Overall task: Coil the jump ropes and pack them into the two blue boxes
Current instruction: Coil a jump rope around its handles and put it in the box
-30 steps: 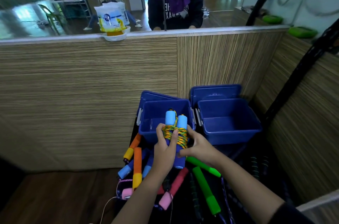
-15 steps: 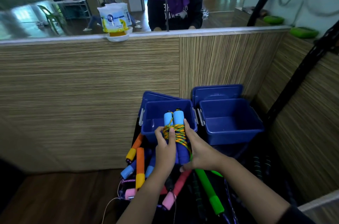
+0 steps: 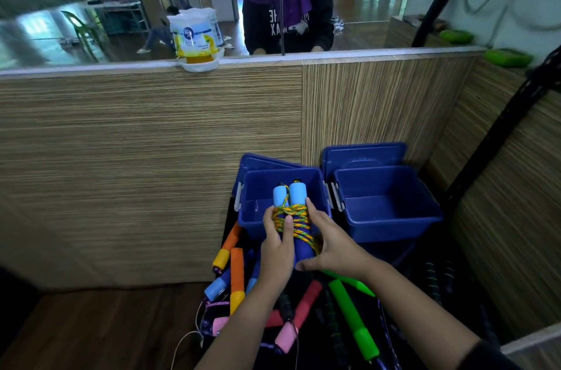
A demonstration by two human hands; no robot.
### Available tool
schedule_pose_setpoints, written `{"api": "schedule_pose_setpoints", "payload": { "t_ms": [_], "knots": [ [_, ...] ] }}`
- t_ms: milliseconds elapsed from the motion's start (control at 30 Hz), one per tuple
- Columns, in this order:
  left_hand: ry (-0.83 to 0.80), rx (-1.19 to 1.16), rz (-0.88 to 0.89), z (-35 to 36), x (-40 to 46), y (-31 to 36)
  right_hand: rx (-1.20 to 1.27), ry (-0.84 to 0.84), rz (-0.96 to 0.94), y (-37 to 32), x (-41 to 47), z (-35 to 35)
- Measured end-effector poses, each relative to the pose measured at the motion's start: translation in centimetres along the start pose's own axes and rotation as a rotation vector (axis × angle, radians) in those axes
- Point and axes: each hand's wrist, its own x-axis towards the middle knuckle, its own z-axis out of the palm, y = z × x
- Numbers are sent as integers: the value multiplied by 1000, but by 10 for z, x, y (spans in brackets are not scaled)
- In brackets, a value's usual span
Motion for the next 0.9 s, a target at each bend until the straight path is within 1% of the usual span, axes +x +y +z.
{"api": "schedule_pose_setpoints", "payload": {
  "t_ms": [100,233,333,433,500,567,767,900],
  "knots": [
    [-60,57,14,-10,6,-4,-5,-9,-18,3,9,7],
    [-104,85,33,-26,18,-21,77,10,-4,10,23,15],
    [-117,165,-19,-39,38,-36,174,39,41,21,37,19],
    [-89,345,1,-52,66,-56,281,69,114,33,61,19],
    [-41,507,29,-60,88,-68,344,56,169,39,84,17],
    [-14,602,39,-64,107,-76,381,47,222,44,110,15],
    [-9,630,68,-60,150,-104,425,8,301,63,183,23],
    [-9,598,68,-54,155,-124,326,-85,356,83,213,37]
  ]
}}
